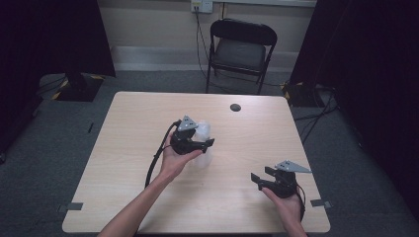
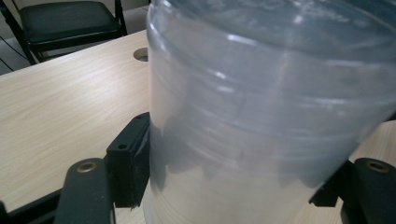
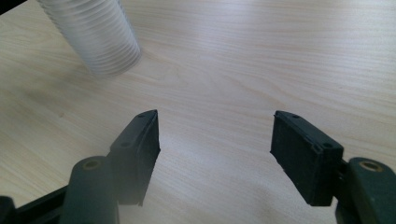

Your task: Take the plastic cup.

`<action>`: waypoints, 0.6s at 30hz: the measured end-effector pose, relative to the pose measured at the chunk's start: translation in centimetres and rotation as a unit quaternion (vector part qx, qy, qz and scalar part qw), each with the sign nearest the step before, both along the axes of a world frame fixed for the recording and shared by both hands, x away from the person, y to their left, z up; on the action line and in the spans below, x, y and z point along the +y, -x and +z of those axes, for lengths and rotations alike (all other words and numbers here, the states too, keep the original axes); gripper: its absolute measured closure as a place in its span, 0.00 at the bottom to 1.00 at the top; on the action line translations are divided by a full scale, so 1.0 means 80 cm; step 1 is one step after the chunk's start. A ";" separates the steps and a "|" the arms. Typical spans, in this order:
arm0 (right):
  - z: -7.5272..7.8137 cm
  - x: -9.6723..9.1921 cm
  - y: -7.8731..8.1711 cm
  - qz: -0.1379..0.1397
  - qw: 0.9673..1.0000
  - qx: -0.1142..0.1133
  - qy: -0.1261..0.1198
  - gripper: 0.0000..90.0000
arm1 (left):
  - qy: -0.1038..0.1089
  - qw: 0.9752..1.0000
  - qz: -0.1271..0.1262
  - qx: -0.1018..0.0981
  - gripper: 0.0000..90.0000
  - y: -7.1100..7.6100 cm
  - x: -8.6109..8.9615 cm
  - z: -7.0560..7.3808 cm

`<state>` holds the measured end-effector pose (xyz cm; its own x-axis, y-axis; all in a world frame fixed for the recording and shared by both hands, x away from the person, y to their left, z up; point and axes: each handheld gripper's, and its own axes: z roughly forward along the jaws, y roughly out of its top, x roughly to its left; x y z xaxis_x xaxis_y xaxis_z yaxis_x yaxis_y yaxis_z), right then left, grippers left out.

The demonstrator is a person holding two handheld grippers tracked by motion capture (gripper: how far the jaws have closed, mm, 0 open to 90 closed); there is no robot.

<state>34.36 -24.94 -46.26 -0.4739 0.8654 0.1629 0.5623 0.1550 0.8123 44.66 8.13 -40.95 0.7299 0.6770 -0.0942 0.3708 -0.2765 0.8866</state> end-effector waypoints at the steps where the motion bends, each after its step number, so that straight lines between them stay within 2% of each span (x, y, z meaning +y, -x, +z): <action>1: 0.000 0.000 0.000 0.000 1.000 0.000 0.000 0.36 | 0.000 1.000 0.000 0.000 0.34 0.000 0.000 0.000; 11: 0.000 0.001 0.000 0.001 1.000 0.000 0.000 0.36 | 0.022 1.000 0.003 0.002 0.36 0.002 0.005 0.011; 13: -0.001 0.001 0.000 0.001 1.000 0.000 -0.001 0.36 | 0.019 1.000 0.003 -0.001 0.36 0.002 0.006 0.012; 18: -0.001 0.001 -0.001 0.001 1.000 0.000 -0.001 0.36 | 0.026 1.000 0.009 -0.004 0.37 0.004 0.006 0.016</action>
